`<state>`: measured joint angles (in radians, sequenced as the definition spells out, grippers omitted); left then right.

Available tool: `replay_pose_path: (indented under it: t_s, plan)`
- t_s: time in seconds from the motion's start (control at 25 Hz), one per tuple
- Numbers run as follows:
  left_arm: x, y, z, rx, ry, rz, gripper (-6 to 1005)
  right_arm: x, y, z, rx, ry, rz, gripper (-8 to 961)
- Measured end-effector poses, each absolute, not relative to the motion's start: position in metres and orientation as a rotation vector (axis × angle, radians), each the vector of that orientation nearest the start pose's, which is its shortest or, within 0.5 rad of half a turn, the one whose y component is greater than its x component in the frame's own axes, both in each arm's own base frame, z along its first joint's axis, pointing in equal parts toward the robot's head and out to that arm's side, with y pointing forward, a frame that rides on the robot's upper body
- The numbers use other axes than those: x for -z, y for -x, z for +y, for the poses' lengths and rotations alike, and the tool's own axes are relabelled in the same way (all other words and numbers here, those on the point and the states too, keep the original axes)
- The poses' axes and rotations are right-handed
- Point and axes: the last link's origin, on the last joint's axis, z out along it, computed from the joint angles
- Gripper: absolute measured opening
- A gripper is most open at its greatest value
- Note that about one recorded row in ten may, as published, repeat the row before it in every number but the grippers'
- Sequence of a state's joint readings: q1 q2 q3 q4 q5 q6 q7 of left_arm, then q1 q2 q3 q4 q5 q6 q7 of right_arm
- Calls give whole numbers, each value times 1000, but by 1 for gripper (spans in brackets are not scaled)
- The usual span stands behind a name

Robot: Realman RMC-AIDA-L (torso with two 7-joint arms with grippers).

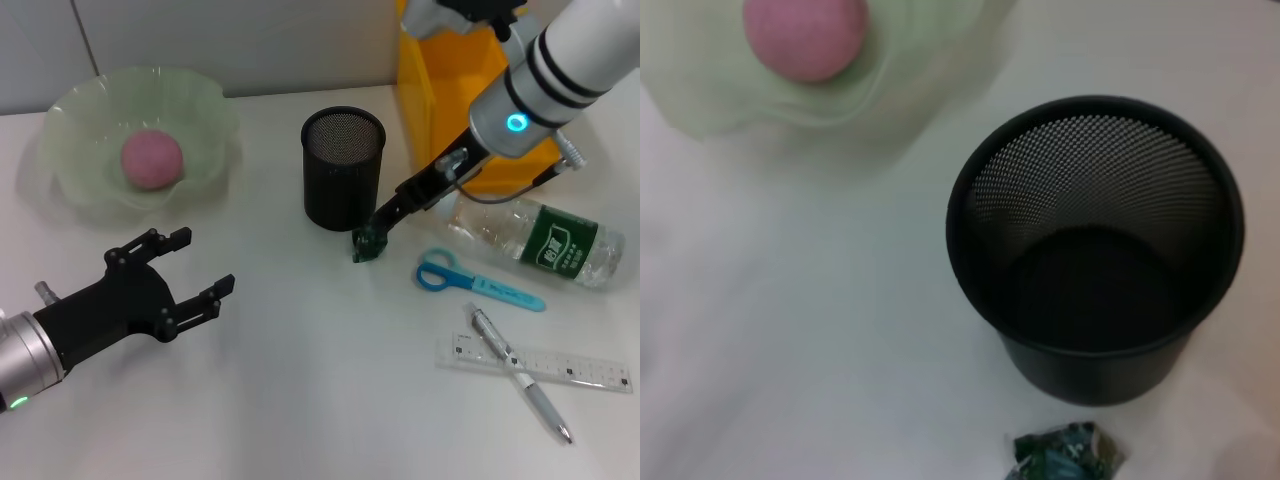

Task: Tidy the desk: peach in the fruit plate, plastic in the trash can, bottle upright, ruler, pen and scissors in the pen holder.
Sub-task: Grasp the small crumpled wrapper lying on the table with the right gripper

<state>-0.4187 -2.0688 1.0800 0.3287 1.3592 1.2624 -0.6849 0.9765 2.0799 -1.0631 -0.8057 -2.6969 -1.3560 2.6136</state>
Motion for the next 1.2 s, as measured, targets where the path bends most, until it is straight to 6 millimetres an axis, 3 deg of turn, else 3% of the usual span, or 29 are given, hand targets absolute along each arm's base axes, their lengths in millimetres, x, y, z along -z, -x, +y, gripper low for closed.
replay_pose_path:
  t_s: [0.52, 1.2]
  plan:
    - [50, 298, 308, 657, 2453, -288, 794, 51, -170, 430, 348, 2456, 1195, 686]
    - [51, 298, 308, 654, 2460, -285, 793, 66, -174, 429, 333, 2460, 1189, 671]
